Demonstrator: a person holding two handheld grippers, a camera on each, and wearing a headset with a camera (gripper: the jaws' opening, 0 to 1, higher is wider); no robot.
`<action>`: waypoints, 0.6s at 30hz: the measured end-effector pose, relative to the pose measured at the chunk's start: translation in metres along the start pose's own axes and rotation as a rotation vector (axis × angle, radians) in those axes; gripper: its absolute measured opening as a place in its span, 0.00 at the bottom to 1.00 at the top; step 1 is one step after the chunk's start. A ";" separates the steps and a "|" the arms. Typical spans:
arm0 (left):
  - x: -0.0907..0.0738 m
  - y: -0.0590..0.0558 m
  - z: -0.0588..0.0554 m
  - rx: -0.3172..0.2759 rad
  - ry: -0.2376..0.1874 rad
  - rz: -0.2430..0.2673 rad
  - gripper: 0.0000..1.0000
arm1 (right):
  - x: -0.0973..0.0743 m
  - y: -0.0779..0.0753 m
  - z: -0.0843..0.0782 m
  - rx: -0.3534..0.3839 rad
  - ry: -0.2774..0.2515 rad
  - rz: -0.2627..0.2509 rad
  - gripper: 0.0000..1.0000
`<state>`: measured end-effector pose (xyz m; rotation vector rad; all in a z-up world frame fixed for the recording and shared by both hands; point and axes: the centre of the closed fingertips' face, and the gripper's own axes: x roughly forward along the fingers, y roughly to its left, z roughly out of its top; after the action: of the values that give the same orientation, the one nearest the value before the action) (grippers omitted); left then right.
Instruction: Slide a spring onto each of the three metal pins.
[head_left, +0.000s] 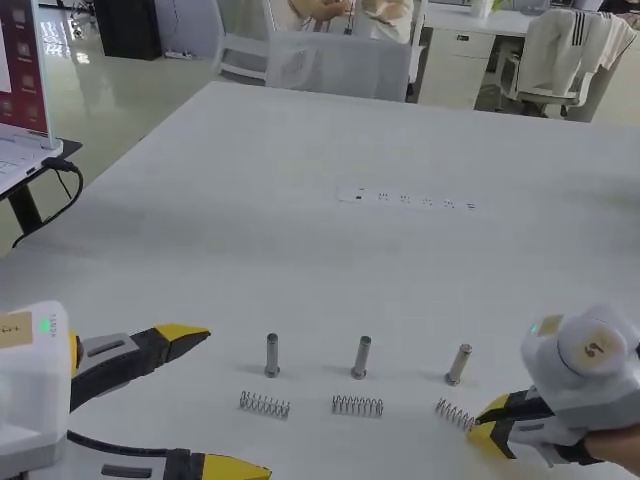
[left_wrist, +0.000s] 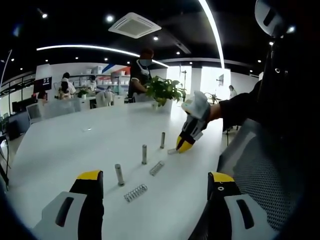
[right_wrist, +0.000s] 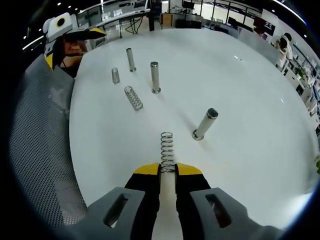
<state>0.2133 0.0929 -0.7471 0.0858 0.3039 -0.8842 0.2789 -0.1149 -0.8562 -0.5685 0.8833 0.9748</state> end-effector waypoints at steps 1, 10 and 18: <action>0.000 0.000 0.000 0.001 0.001 -0.001 0.82 | 0.000 0.000 0.000 -0.006 0.002 -0.001 0.09; 0.002 -0.002 -0.001 0.003 0.012 -0.018 0.80 | 0.000 -0.001 0.000 -0.005 -0.004 -0.004 0.08; 0.007 -0.006 0.005 0.008 0.016 -0.060 0.78 | -0.011 0.007 0.013 0.002 -0.033 0.014 0.08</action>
<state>0.2141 0.0829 -0.7438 0.0916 0.3190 -0.9444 0.2748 -0.1073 -0.8397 -0.5440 0.8590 0.9934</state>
